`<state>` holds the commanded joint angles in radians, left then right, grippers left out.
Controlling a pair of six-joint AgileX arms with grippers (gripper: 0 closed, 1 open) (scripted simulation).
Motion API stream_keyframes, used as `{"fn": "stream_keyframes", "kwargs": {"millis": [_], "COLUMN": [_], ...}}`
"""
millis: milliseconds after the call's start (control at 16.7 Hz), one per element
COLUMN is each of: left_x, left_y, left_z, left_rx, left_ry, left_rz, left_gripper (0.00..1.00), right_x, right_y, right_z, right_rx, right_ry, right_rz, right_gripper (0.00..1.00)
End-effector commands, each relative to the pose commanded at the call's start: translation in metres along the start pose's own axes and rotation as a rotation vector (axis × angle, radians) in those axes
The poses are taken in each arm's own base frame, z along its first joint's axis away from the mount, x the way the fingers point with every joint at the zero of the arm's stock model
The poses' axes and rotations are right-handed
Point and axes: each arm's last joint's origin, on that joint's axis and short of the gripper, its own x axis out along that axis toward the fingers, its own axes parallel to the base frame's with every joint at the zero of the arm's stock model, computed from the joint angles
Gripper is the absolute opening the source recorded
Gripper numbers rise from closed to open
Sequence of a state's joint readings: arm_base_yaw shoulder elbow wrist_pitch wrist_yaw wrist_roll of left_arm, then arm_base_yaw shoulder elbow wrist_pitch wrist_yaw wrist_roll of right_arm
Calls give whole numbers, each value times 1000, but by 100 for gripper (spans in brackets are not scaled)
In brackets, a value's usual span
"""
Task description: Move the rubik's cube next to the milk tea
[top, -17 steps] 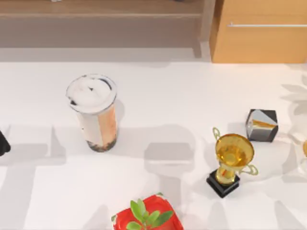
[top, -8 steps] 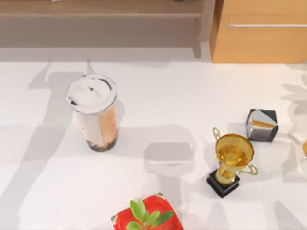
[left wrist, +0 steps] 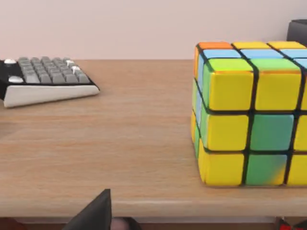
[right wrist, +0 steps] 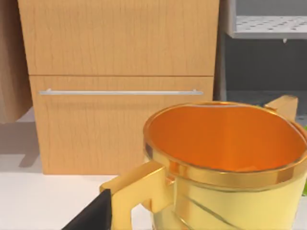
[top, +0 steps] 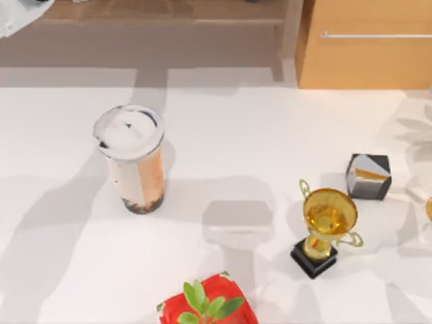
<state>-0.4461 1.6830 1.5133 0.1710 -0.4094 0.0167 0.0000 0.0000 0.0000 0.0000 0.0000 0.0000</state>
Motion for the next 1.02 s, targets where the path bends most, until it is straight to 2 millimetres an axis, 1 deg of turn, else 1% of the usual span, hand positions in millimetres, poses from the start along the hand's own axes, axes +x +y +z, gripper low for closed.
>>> {"fn": "stream_keyframes", "kwargs": {"millis": [120,240,540,660,840,1020], "left_x": [11,15,15,16,23,39], "left_y": [-12,-17,-14,-14,-13,-12], "left_z": [-3,-3,-3,1,5,9], "left_rx": [-1,-2,-1,-2,-1,-3], "left_ry": [-3,-5,-3,-6,-4,-8], "left_rz": [-1,-1,1,0,-2,-1], "left_gripper": [100,100,100,100,100,100], "right_x": [0,0,0,0,0,0], "right_y": [0,0,0,0,0,0], "right_z": [0,0,0,0,0,0], "right_rx": [0,0,0,0,0,0], "right_ry": [0,0,0,0,0,0], "right_rz": [0,0,0,0,0,0], "right_gripper": [100,100,100,100,100,100]}}
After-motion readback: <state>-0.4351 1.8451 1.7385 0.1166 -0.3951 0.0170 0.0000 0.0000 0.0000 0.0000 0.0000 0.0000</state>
